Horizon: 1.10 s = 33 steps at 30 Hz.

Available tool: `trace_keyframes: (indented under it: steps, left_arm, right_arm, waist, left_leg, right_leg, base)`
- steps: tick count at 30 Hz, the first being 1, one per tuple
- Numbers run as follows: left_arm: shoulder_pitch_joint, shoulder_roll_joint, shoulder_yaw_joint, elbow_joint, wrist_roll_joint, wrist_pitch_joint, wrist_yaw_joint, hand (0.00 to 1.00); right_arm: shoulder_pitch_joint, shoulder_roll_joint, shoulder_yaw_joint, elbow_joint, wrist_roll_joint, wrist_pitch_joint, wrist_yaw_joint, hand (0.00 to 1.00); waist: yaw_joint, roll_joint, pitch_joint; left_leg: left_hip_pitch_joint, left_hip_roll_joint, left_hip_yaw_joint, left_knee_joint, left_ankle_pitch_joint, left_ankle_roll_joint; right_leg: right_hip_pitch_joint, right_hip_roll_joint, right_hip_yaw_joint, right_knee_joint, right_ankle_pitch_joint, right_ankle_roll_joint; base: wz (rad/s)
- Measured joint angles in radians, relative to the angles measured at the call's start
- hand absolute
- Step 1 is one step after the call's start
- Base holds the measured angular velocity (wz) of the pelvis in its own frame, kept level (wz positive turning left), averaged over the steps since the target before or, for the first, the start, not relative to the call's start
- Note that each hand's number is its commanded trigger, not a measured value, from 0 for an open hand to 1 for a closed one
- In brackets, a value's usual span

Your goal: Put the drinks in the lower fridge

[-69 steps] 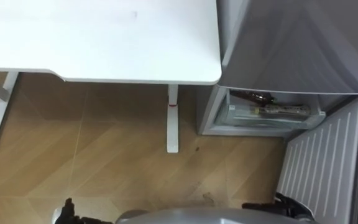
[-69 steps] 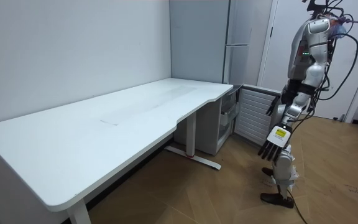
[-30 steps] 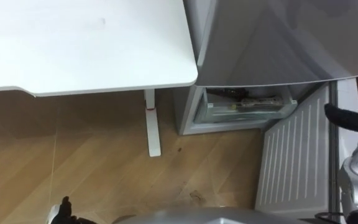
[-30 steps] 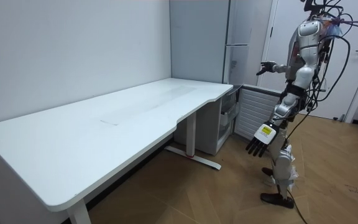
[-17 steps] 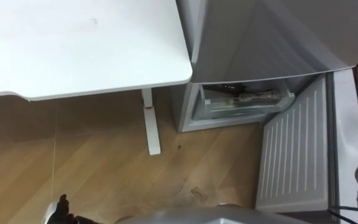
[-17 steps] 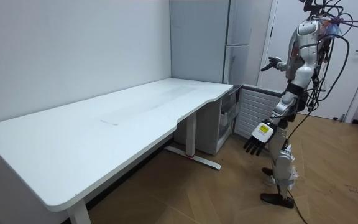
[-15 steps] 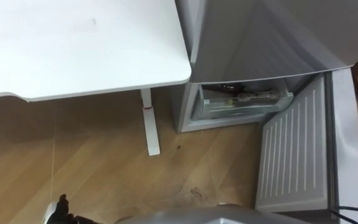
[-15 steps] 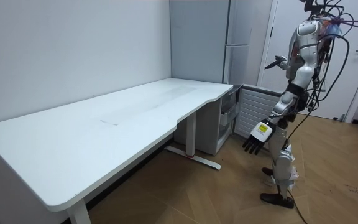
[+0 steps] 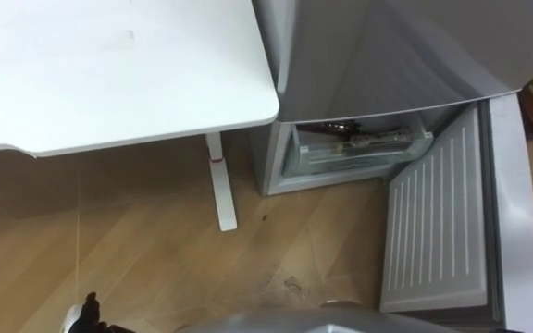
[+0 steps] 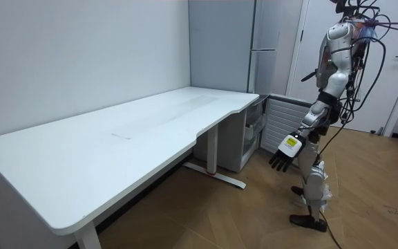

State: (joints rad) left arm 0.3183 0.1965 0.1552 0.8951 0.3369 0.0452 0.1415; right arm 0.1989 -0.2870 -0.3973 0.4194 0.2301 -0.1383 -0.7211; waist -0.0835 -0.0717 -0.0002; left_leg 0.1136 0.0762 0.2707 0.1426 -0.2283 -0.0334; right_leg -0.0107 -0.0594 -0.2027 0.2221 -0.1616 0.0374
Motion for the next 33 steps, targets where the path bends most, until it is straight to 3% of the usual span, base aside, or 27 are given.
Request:
trace_keyframes:
  steps: [8, 16, 21, 26, 33]
  left_arm:
    - [0.003, -0.003, 0.000, -0.020, -0.008, 0.001, 0.000, 0.00]
    - [0.006, -0.006, 0.002, -0.019, -0.011, -0.001, -0.008, 0.00]
    - [0.009, -0.011, 0.005, -0.017, -0.010, -0.002, -0.020, 0.00]
    - [0.018, -0.011, 0.007, -0.016, 0.002, -0.001, -0.019, 0.00]
    - [0.019, -0.012, 0.009, 0.014, 0.009, -0.001, -0.017, 0.00]
  right_arm:
    - [-0.001, 0.002, -0.031, 0.129, 0.094, 0.019, -0.008, 0.00]
    - [-0.005, 0.007, -0.060, 0.275, 0.392, 0.027, 0.092, 0.00]
    - [0.001, 0.016, -0.059, 0.323, 0.570, 0.027, 0.139, 0.00]
    - [-0.004, 0.019, -0.060, 0.370, 0.710, 0.028, 0.187, 0.00]
    - [-0.015, 0.028, -0.055, 0.474, 0.721, 0.028, 0.331, 0.00]
  waist:
    - [0.002, -0.008, -0.0034]
    - [0.000, 0.006, -0.0015]
    - [0.002, 0.026, 0.0011]
    - [0.002, 0.026, 0.0005]
    - [0.006, 0.021, -0.0032]
  left_leg:
    - [0.002, 0.000, 0.003, 0.002, 0.000, 0.000]
    - [0.002, 0.000, 0.003, 0.002, 0.000, 0.000]
    - [0.002, 0.001, 0.003, 0.001, 0.000, 0.000]
    - [0.002, 0.001, 0.002, 0.002, 0.000, 0.000]
    - [0.022, 0.002, 0.000, 0.003, 0.000, 0.000]
  right_leg:
    - [0.000, 0.002, 0.009, -0.001, 0.000, 0.000]
    - [0.000, 0.003, 0.022, -0.002, 0.000, 0.001]
    - [-0.001, 0.007, 0.020, -0.003, 0.000, 0.000]
    - [-0.001, 0.006, 0.019, -0.003, 0.000, 0.000]
    - [0.031, 0.008, 0.013, -0.023, 0.004, 0.001]
  base:
    - [-0.02]
    - [0.00]
    - [-0.02]
    - [0.00]
    - [0.02]
